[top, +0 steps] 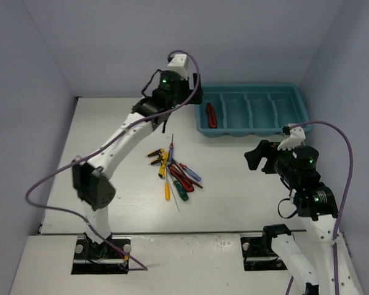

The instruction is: Sort the tools into containers

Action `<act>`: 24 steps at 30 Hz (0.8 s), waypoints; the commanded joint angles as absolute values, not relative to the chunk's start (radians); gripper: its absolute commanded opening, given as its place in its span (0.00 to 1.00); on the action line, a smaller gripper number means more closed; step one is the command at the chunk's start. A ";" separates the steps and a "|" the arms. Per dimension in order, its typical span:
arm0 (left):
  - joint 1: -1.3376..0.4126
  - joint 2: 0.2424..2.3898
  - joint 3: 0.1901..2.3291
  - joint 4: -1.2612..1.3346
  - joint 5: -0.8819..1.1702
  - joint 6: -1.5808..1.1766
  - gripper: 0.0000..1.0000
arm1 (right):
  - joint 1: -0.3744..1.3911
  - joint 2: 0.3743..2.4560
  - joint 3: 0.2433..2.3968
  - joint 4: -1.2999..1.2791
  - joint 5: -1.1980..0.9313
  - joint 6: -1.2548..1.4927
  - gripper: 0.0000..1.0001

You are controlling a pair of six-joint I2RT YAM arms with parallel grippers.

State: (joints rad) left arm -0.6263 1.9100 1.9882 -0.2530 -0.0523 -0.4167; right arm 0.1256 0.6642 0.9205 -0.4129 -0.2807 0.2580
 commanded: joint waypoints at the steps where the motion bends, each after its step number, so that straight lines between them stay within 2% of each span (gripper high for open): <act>1: -0.629 1.543 1.760 -0.349 -0.228 -0.286 0.81 | 0.156 0.764 0.899 -0.339 -0.333 0.221 0.74; 7: -0.627 1.170 1.324 -0.489 -0.292 -0.328 0.81 | 0.307 0.846 0.832 -0.272 -0.244 0.255 0.67; 12: -0.627 0.927 1.093 -0.634 -0.322 -0.441 0.81 | 0.606 0.945 0.773 -0.165 -0.027 0.355 0.60; 17: -0.626 0.789 1.024 -0.682 -0.326 -0.470 0.81 | 0.838 1.139 0.785 -0.082 0.191 0.424 0.37; 22: -0.626 0.759 1.059 -0.740 -0.298 -0.459 0.81 | 0.901 1.307 0.821 -0.009 0.203 0.433 0.27; 24: -0.626 0.760 1.070 -0.760 -0.294 -0.460 0.81 | 0.925 1.355 0.846 0.018 0.204 0.423 0.27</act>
State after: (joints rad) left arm -0.6281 0.7561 1.0053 -0.7358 -0.2956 -0.4454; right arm 0.8855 1.2877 0.7704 -0.1014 0.1181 0.4059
